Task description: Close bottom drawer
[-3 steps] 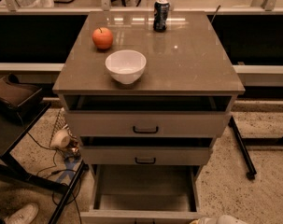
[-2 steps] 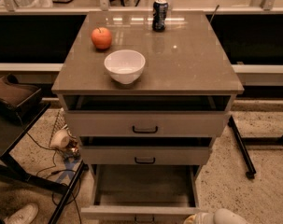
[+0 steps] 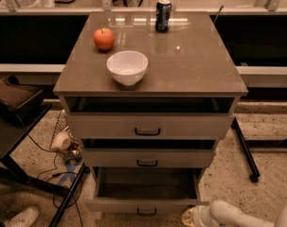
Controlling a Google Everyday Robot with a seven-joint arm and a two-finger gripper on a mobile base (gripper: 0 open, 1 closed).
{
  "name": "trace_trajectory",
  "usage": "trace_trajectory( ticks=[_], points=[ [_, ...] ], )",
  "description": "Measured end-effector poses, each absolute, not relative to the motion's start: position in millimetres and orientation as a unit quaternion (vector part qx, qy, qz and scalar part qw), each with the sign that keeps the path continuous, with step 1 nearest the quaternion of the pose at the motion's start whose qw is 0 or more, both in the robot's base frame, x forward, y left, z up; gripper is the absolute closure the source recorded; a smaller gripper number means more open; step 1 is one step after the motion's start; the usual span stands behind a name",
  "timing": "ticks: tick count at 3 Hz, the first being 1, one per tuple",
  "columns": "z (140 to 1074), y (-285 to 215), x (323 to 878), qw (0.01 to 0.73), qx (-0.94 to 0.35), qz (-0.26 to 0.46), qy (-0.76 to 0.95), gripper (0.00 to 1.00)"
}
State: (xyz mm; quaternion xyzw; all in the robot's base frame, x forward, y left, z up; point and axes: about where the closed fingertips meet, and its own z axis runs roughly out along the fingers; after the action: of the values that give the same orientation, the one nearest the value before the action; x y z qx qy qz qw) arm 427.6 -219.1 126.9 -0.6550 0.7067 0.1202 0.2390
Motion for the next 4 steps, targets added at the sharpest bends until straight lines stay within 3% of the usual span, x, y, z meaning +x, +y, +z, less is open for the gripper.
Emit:
trace_trajectory(
  ticks=[2, 4],
  points=[
    [118, -191, 459, 0.246, -0.67, 0.125, 0.689, 1.0],
    [118, -182, 535, 0.265, -0.683, 0.109, 0.672, 1.0]
  ],
)
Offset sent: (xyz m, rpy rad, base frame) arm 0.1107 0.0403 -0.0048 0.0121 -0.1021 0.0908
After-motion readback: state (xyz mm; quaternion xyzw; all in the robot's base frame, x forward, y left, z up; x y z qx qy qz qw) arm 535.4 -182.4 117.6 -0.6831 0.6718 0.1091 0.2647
